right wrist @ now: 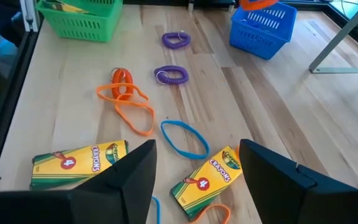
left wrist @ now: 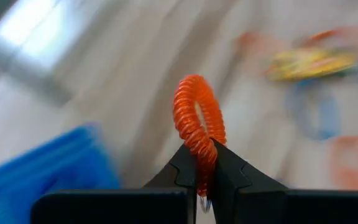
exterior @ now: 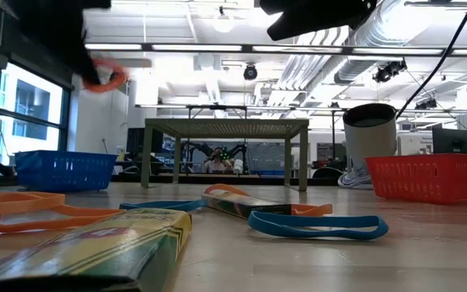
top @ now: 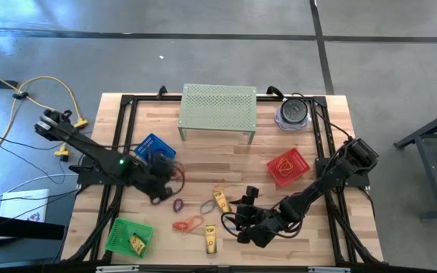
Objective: Pick & Place Office Desk Supplies
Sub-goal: Put the orange spring keychain into the blue bin, then put the blue rubberband into the red bin
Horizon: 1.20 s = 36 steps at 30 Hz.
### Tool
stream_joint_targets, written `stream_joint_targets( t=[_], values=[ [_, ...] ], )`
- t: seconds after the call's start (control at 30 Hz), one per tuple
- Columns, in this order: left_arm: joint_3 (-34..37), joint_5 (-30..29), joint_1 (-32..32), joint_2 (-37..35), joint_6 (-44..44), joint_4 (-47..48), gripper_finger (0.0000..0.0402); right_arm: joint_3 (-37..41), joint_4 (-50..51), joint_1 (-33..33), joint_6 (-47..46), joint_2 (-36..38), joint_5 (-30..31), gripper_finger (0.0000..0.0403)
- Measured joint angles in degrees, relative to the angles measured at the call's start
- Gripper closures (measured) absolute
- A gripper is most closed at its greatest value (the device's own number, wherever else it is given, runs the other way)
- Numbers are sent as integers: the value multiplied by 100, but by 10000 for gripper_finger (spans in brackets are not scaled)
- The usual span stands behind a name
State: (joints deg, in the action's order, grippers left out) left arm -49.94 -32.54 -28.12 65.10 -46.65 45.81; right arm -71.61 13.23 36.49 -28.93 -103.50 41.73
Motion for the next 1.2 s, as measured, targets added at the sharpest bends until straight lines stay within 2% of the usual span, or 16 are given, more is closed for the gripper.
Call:
stream_joint_targets(
  t=[0.13, 0.3, 0.6, 0.8, 0.97, 1.2],
  values=[
    [-259, 374, 365, 26, -853, 1581, 392, 0, -10, 0, -29, 0, -17, 186],
    [-252, 1198, 990, -8, -859, 2428, 392, 0, -6, 0, -113, 2, -32, 186],
    [-252, 1877, 2543, -70, 581, 2602, 391, 0, 11, 0, -173, 0, -193, 185],
    [-239, 1800, 3547, -43, 1104, 2607, 388, 137, -6, -3, -430, 2, -361, 185],
    [-175, 1750, 3700, -41, 1603, 2600, 361, 140, -14, -13, -413, 2, -372, 185],
    [-8, 1530, 3395, -41, 1561, 2562, 308, 140, -17, -13, -419, 2, -365, 185]
  ],
)
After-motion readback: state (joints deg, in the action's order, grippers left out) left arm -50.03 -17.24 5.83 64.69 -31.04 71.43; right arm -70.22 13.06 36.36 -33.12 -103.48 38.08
